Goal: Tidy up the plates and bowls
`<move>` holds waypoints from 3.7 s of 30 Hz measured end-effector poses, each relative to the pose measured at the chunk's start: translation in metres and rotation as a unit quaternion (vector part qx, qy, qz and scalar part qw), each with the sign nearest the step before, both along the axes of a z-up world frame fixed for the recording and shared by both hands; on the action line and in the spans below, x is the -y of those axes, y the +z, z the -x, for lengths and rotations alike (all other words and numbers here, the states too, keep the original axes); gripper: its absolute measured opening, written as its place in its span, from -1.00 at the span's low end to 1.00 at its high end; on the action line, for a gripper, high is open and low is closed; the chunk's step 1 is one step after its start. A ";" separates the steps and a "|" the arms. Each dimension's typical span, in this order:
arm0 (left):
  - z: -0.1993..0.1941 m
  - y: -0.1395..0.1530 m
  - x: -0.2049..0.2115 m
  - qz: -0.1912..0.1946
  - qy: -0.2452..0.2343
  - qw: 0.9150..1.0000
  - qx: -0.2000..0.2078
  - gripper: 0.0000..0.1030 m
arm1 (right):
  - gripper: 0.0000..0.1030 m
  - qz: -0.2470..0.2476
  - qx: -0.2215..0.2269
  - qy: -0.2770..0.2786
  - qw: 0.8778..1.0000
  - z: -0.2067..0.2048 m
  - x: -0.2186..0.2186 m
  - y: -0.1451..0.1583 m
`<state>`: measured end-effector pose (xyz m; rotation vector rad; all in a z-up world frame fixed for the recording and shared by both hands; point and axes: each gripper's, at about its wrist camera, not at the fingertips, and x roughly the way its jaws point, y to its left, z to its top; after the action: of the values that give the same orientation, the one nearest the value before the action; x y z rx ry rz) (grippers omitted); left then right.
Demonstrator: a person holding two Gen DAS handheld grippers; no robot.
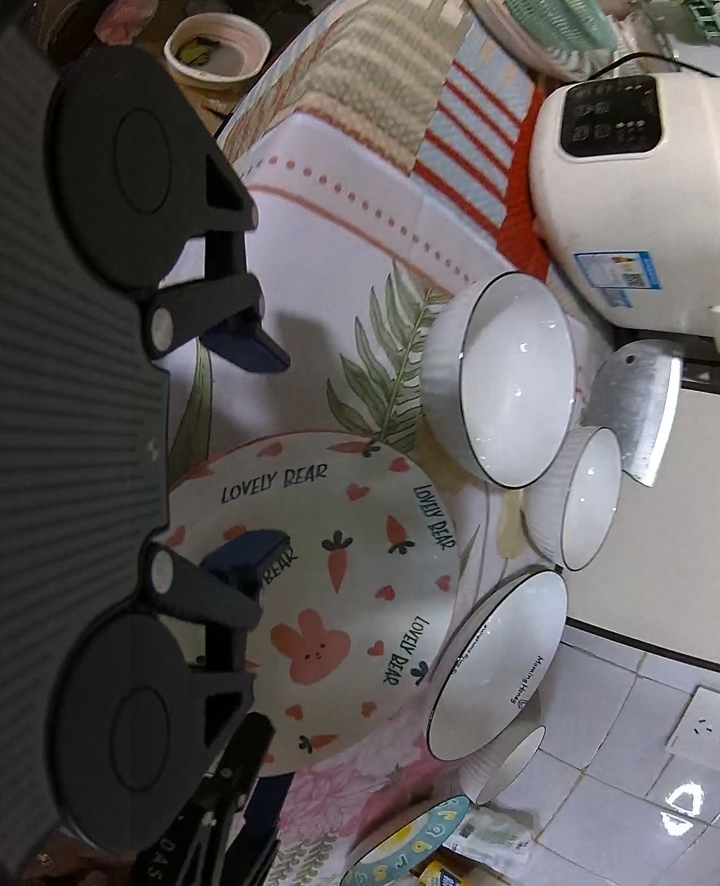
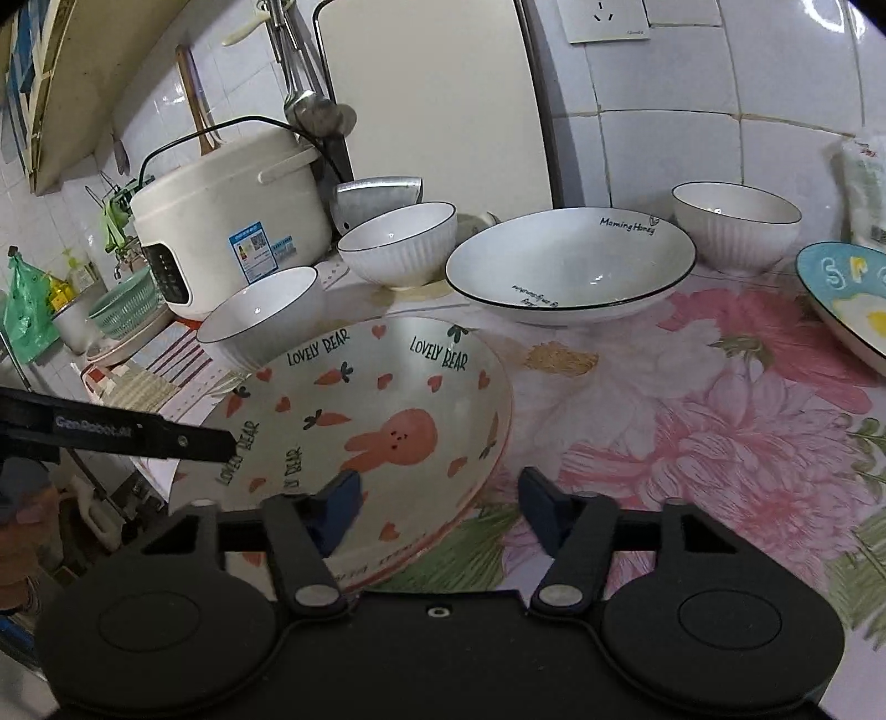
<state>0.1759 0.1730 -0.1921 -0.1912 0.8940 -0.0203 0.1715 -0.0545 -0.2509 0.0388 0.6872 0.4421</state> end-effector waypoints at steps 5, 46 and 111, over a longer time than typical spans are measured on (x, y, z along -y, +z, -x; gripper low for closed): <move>-0.005 -0.011 -0.002 0.009 0.011 1.000 -0.021 -0.09 | -0.22 0.012 -0.033 -0.011 0.999 -0.017 -0.002 -0.006; 0.005 0.055 0.130 0.046 -0.122 0.991 -0.019 -0.52 | -0.47 -0.016 -0.045 -0.073 0.996 0.017 0.126 0.074; 0.001 0.089 0.258 -0.055 -0.184 0.978 -0.077 -0.08 | 0.59 0.021 -0.023 -0.087 0.996 0.048 0.237 0.098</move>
<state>0.1745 -0.0853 -0.1029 0.0792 1.0731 -0.3028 0.1230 -0.2912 -0.1532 0.0691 0.7321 0.2600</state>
